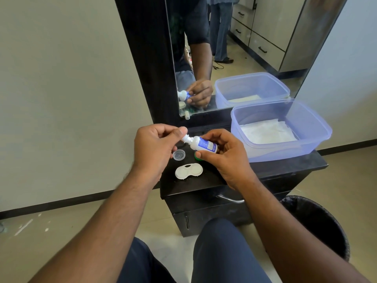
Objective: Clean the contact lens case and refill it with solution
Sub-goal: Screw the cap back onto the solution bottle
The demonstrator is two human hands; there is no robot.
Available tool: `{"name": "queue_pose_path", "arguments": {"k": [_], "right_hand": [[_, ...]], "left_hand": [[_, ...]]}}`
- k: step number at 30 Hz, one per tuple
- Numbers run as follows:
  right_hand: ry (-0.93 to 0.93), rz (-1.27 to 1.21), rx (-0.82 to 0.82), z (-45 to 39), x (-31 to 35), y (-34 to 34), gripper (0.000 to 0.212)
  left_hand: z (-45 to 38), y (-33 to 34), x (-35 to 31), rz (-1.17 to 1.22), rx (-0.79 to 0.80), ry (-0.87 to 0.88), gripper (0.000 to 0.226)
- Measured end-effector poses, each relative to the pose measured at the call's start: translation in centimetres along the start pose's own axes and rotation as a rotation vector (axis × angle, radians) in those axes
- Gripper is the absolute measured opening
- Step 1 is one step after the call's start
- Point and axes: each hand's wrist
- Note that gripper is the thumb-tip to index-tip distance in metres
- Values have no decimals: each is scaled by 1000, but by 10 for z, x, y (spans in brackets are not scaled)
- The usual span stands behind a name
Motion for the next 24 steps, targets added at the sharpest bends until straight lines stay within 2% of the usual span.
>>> {"name": "queue_pose_path", "arguments": {"k": [5, 10, 17, 24], "right_hand": [[9, 3, -20, -2, 0, -1, 34], [37, -61, -29, -2, 2, 1, 23], [43, -66, 0, -1, 0, 0, 18], [41, -99, -6, -3, 0, 0, 13]], "left_hand": [[0, -1, -5, -64, 141, 63, 11], [-1, -3, -8, 39, 230, 60, 27], [-2, 0, -1, 88, 180, 5, 19], [-7, -6, -4, 187, 377, 11, 34]]}}
Point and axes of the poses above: each hand's wrist, its own z-axis away from the middle knuckle, its own y-axis out of the palm, x = y × z, and after that the axes turned 13 degrees about -y, right-handed
